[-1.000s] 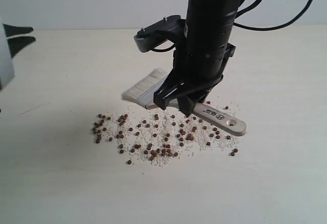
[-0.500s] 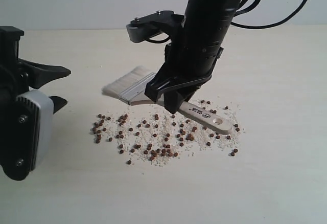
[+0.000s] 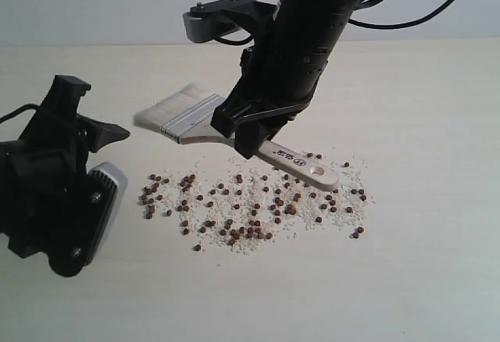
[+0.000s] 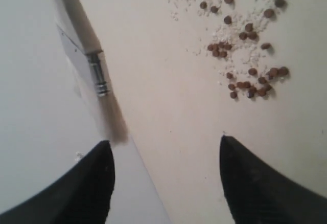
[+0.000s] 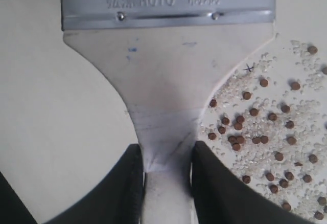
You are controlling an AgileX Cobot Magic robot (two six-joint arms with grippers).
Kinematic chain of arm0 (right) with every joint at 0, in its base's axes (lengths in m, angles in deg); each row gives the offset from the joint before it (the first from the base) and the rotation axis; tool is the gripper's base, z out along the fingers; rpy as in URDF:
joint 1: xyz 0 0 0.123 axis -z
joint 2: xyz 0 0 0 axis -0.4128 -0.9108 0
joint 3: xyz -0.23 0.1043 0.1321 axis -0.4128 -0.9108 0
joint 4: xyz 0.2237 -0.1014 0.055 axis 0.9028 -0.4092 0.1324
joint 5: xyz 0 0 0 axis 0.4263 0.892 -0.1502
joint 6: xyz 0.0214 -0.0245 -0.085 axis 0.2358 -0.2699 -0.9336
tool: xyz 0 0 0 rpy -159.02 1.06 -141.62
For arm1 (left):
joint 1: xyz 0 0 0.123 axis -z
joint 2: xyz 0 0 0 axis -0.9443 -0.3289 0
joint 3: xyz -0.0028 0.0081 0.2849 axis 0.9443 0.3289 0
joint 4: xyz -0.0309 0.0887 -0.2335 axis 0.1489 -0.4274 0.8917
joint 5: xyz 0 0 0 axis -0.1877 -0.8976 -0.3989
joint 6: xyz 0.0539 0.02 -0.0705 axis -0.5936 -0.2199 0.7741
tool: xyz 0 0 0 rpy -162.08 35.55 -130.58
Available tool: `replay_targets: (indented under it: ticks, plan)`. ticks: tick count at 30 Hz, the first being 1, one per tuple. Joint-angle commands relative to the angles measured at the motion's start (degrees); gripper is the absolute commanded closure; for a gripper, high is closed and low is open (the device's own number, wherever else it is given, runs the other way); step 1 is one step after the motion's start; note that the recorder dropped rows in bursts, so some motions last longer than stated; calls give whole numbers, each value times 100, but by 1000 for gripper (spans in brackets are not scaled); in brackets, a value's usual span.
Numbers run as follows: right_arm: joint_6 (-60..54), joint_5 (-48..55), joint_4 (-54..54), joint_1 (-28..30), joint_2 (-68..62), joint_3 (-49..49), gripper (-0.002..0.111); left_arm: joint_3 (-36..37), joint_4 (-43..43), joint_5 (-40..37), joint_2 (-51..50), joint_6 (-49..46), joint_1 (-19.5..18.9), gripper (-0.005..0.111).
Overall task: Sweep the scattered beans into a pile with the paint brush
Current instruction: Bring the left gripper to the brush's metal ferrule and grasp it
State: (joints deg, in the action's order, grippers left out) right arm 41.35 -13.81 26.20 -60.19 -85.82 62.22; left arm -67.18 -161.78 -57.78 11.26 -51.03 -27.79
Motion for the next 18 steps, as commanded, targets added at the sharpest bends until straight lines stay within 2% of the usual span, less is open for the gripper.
replay_targets:
  ticks: [1,18]
  plan:
    - [-85,2,107,26,30,41,108,-299,3,-137,-253,83,42,49]
    - [-33,102,197,26,30,41,108,-1006,3,-31,-1027,104,42,49]
